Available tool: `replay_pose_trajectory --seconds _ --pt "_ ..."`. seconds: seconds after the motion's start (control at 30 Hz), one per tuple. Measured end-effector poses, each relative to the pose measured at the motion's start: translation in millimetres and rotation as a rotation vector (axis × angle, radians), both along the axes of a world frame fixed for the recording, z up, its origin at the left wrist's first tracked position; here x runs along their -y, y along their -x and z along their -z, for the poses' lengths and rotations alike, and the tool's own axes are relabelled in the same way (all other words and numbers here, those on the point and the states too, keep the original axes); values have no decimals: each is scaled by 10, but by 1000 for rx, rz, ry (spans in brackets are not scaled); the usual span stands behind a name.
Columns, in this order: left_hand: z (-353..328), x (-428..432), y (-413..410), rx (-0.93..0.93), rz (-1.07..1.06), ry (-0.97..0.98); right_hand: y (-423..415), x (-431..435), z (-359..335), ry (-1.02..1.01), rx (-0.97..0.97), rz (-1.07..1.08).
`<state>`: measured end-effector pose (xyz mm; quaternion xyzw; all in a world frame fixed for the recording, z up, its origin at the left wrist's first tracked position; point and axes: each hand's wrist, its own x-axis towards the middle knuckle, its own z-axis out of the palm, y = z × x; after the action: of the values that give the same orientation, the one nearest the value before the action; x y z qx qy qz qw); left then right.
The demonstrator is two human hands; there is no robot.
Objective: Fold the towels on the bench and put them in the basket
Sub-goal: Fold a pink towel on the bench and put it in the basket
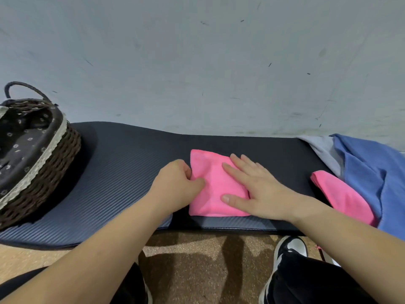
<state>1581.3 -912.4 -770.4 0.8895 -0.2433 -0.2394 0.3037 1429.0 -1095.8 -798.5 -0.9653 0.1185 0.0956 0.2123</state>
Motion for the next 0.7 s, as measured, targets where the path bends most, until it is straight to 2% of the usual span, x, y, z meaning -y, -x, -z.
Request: replay_pose_trajectory --seconds 0.07,0.23,0.33,0.43,0.53,0.7 --pt "-47 -9 -15 -21 -32 57 2 -63 42 -1 -48 19" --pt "-211 19 28 37 -8 100 -81 -263 27 -42 -4 68" --pt "-310 93 114 178 66 79 -97 -142 -104 -129 110 190" --pt "-351 204 229 275 153 69 -26 18 -144 -68 121 245" --pt "-323 361 404 289 234 53 46 45 -102 -56 65 218" --pt "-190 493 511 276 383 7 50 130 -125 -213 142 325"
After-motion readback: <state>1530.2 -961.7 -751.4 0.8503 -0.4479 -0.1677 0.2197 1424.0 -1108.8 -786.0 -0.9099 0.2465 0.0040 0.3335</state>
